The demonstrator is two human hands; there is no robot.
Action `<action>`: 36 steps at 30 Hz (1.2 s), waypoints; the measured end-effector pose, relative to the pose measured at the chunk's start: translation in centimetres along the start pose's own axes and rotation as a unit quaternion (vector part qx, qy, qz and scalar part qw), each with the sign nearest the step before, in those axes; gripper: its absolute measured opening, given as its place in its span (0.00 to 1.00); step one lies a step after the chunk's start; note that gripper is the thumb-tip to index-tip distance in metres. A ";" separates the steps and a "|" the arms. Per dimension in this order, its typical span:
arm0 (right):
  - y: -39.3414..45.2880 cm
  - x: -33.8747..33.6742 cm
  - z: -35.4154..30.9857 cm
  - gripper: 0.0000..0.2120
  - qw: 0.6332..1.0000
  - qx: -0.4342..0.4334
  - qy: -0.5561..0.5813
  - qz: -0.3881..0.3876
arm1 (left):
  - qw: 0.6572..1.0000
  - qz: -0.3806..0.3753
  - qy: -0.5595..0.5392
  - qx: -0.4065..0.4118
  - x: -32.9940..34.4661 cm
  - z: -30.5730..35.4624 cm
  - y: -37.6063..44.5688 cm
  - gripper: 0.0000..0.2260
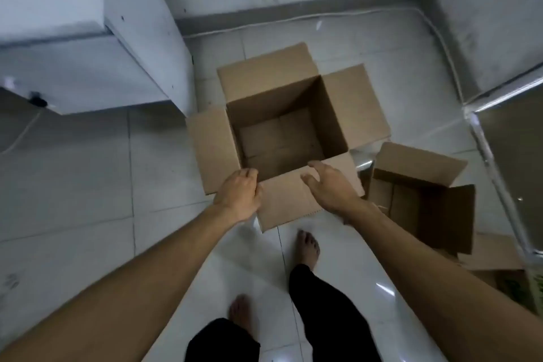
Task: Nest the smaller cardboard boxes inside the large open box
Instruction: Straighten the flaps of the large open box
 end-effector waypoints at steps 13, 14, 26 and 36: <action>15.1 17.6 6.0 0.30 0.971 -0.044 -0.170 0.161 | 0.988 0.092 0.109 0.058 19.2 -10.1 9.9 0.21; 15.5 17.6 5.8 0.30 0.969 -0.044 -0.166 0.176 | 0.986 0.112 0.109 0.060 19.2 -10.4 10.4 0.21; 19.7 13.9 3.9 0.33 0.958 -0.046 -0.140 0.244 | 0.968 0.196 0.139 0.067 15.5 -13.5 14.9 0.24; 24.6 14.3 0.3 0.38 0.968 -0.070 -0.165 0.178 | 0.974 0.189 0.120 0.033 12.0 -17.8 19.1 0.23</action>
Point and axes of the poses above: each hand's wrist, its own y-axis towards the middle knuckle, its own x-axis out of the palm, z = x × y, the point moved 4 cm from there along y, towards the middle knuckle, and after that the axes turned 11 degrees about x, right-handed, at the moved point
